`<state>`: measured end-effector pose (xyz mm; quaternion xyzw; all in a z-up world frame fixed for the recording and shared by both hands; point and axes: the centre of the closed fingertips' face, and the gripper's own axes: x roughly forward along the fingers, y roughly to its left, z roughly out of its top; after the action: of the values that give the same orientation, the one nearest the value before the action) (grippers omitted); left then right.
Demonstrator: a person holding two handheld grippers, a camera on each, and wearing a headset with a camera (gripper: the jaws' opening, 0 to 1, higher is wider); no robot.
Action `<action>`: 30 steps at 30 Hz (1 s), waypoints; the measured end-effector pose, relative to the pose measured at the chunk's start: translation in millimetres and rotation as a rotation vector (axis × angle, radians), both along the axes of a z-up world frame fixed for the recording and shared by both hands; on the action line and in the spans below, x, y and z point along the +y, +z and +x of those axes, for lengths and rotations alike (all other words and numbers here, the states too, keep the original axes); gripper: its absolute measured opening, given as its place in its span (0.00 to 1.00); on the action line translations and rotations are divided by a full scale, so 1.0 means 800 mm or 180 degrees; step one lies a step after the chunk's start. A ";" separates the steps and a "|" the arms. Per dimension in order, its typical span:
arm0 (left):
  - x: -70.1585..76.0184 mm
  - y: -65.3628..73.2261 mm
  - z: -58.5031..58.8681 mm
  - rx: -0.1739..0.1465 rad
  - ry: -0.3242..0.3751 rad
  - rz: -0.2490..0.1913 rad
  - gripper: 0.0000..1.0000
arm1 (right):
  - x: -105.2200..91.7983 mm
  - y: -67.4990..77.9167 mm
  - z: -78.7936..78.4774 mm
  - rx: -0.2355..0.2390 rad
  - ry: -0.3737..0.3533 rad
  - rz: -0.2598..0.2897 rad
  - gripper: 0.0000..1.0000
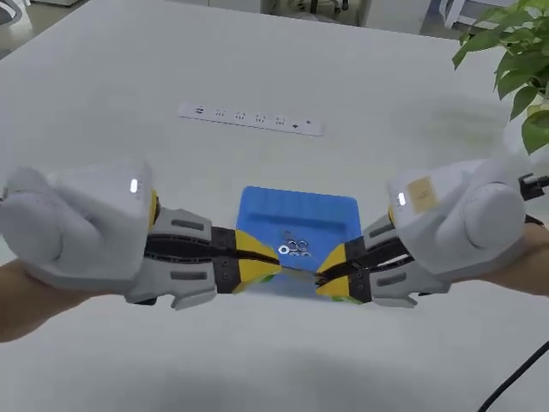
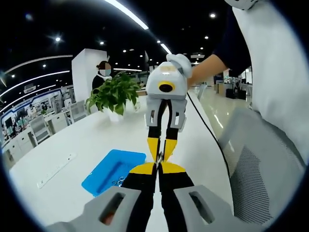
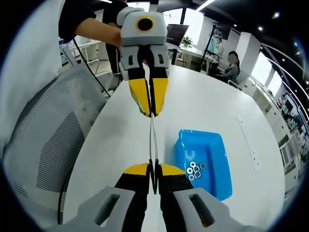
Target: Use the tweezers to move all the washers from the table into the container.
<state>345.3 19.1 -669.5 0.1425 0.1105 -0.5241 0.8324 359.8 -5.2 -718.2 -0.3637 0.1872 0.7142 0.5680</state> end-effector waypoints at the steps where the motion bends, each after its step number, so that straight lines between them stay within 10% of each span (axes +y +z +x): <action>1: 0.000 -0.005 0.000 0.0011 -0.0010 0.0041 0.06 | -0.001 -0.003 0.000 -0.0007 0.0002 -0.0026 0.08; 19: 0.004 -0.133 0.020 0.0561 0.0099 0.0571 0.04 | 0.003 -0.099 0.011 -0.0073 -0.0023 -0.0570 0.07; 30: 0.014 -0.144 0.026 0.0711 0.0125 0.0527 0.04 | 0.006 -0.108 0.017 -0.0063 -0.0062 -0.0631 0.08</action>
<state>366.1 30.1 -784.8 0.1492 0.2481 -0.5094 0.8104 373.3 -0.3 -804.4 -0.4233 0.2548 0.6830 0.5380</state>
